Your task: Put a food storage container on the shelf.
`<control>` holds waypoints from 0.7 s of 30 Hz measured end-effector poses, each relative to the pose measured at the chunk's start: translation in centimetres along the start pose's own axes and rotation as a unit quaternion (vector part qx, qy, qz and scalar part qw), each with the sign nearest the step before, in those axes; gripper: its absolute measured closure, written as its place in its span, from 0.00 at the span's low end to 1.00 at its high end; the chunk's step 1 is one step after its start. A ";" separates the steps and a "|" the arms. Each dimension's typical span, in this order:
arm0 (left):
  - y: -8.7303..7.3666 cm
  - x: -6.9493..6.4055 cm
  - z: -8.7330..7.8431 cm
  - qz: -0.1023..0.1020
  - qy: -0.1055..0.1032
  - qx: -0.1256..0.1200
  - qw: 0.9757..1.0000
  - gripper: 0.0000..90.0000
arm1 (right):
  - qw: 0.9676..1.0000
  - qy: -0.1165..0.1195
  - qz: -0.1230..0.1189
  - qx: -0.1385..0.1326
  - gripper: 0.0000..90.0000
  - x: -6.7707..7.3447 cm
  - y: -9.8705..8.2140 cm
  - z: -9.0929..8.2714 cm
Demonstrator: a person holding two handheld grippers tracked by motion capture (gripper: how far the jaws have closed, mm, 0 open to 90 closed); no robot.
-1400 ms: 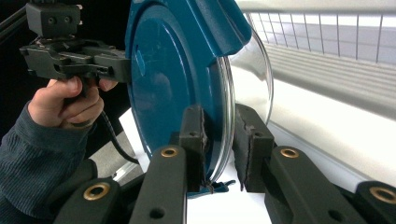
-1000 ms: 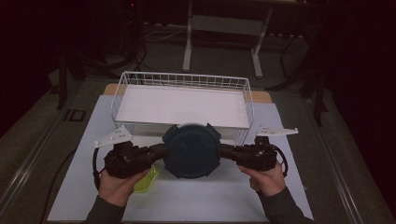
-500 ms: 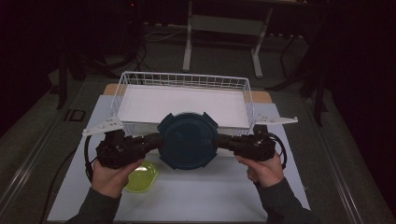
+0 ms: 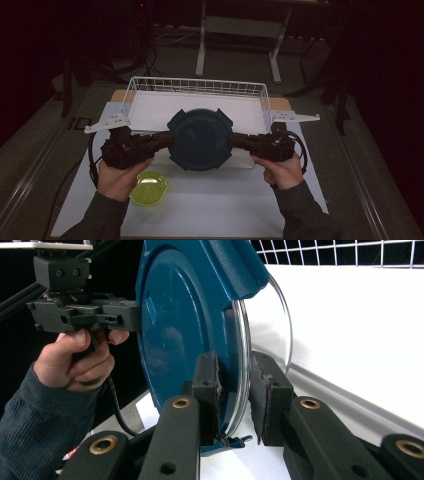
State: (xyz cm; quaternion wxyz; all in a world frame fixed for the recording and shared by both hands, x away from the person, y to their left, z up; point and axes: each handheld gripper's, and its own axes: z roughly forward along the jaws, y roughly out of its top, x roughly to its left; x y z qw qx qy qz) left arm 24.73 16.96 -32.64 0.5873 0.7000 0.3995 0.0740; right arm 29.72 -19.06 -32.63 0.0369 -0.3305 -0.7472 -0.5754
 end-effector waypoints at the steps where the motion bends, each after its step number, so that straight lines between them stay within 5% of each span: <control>1: 0.2 0.0 0.0 -0.001 0.001 -0.002 1.000 0.84 | 1.000 0.000 0.000 -0.001 0.83 0.0 0.1 0.0; 21: 3.2 1.1 0.6 -0.001 0.010 -0.009 1.000 0.84 | 1.000 -0.004 0.013 -0.013 0.83 -1.0 2.9 0.8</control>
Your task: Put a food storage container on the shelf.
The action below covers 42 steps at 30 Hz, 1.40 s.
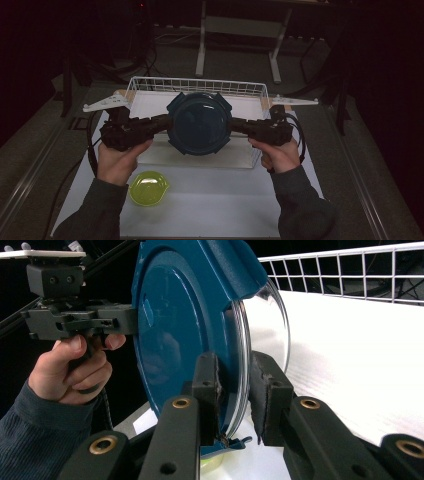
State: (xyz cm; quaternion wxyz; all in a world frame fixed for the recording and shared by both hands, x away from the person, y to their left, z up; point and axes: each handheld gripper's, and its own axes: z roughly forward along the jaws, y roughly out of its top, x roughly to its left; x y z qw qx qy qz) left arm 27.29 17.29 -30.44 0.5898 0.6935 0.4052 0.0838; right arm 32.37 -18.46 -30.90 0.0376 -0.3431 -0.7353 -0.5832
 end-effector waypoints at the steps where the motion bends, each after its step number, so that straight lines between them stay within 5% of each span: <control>1: 0.1 0.1 0.1 0.000 0.001 -0.001 1.000 0.84 | 1.000 -0.001 0.000 0.000 0.83 0.0 0.1 0.0; 24: 2.2 2.3 2.0 -0.023 0.009 -0.003 1.000 0.84 | 0.999 -0.013 0.033 -0.003 0.83 -2.1 2.1 1.4; 42: 2.0 3.6 3.1 -0.043 0.023 0.003 0.999 0.83 | 0.998 -0.026 0.052 0.003 0.82 -3.4 2.2 2.6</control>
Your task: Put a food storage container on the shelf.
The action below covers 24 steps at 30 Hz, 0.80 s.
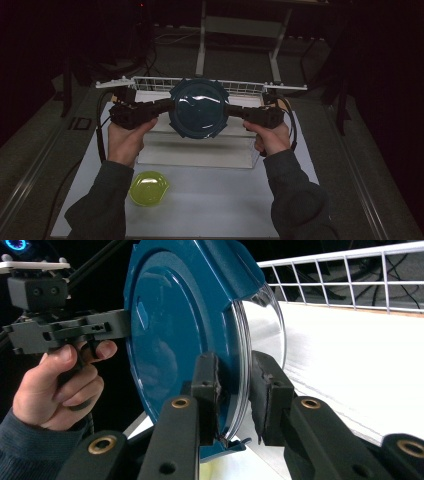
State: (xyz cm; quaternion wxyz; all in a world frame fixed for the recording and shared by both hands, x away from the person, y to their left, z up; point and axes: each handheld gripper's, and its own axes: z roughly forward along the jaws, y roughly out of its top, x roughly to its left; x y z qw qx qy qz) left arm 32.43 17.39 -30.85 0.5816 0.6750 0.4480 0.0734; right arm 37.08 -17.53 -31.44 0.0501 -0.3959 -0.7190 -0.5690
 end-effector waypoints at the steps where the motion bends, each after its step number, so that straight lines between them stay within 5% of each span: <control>1: 0.0 0.1 0.0 -0.003 -0.001 -0.003 1.000 0.83 | 1.000 -0.002 0.003 0.002 0.82 0.0 0.0 0.1; 17: 0.2 0.4 1.1 0.002 0.021 -0.020 1.000 0.79 | 1.000 -0.015 0.004 -0.005 0.80 -0.4 0.5 0.8; 24: 0.5 0.4 1.8 0.006 0.039 -0.028 0.999 0.78 | 0.999 -0.022 0.027 -0.014 0.77 -1.0 0.7 1.1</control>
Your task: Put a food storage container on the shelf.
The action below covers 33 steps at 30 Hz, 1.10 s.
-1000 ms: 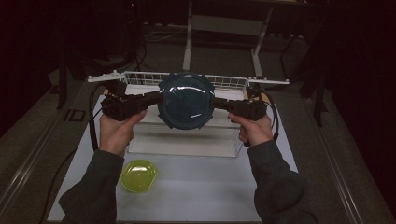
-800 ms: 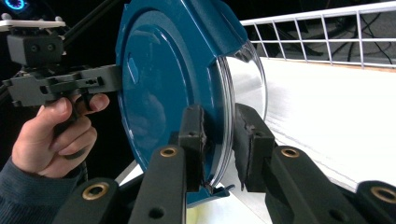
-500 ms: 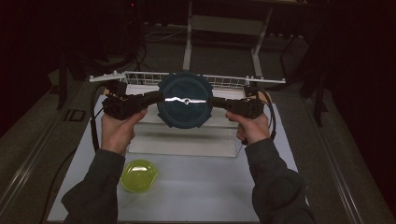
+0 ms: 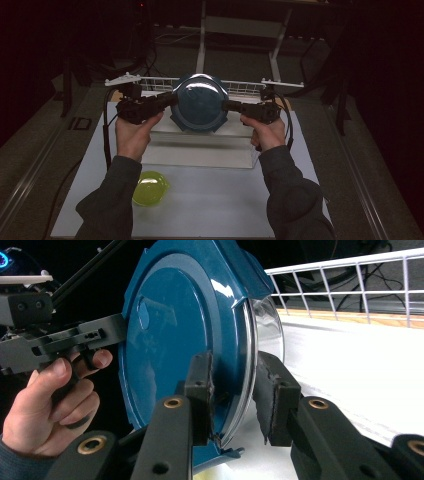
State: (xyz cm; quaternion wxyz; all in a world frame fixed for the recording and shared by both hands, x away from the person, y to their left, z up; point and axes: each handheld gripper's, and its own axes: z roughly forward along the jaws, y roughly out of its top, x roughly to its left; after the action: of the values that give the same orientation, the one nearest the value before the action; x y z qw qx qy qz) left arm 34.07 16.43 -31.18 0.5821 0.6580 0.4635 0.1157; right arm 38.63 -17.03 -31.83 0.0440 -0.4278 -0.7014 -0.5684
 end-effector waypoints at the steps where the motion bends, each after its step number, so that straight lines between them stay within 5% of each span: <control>1: 0.0 0.1 0.1 -0.001 0.001 0.000 1.000 0.78 | 1.000 -0.002 0.003 -0.001 0.77 0.0 0.0 0.0; 13: 0.2 1.4 1.5 -0.021 0.016 -0.013 1.000 0.77 | 0.999 -0.017 0.035 0.000 0.74 -0.3 0.8 0.9; 23: 0.6 1.0 2.6 0.017 0.077 0.005 0.997 0.78 | 0.998 -0.023 0.052 0.010 0.72 -0.4 1.4 1.4; 33: 0.3 1.0 3.5 0.009 0.097 -0.005 0.995 0.84 | 0.994 -0.018 0.105 0.015 0.66 -1.7 1.3 2.0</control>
State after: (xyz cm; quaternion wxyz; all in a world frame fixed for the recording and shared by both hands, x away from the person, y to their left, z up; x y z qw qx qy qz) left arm 37.17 14.90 -32.37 0.5363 0.6448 0.5117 0.1866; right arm 41.42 -16.28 -32.45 0.0973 -0.5081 -0.6620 -0.5424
